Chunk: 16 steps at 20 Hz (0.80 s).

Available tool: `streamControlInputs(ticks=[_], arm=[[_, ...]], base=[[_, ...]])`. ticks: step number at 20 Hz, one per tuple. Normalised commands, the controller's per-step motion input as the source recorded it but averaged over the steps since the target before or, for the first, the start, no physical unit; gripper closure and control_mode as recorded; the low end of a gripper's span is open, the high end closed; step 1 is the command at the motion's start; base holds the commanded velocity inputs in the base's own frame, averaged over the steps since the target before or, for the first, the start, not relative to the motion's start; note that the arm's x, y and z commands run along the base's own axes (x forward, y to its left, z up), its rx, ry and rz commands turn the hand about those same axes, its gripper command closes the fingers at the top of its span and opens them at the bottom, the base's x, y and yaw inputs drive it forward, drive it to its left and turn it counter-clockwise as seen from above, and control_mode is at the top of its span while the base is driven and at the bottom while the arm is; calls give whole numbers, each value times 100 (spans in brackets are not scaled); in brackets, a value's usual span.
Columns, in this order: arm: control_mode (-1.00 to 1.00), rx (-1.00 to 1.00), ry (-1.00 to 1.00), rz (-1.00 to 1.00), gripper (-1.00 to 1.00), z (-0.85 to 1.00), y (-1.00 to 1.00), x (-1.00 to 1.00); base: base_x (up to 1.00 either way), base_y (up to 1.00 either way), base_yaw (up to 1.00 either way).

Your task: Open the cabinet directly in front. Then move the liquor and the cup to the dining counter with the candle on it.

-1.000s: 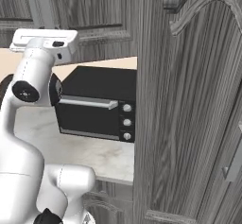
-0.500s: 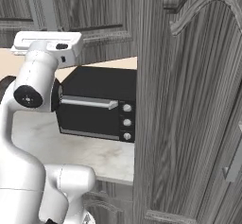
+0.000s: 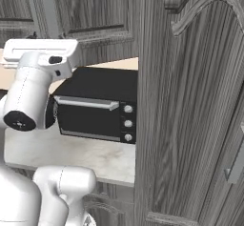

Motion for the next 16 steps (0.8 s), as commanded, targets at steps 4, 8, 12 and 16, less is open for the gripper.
streamControlInputs(ticks=[4,8,12,16], arm=[[-100,-5,-11,0,-100,10,39,-62],[-100,-21,0,0,-100,9,59,-46],[-100,-37,0,-3,-100,0,60,-25],[-100,-41,1,-16,-100,0,44,-5]], base=[[0,0,0],[0,0,0],[0,0,0],[0,0,0]])
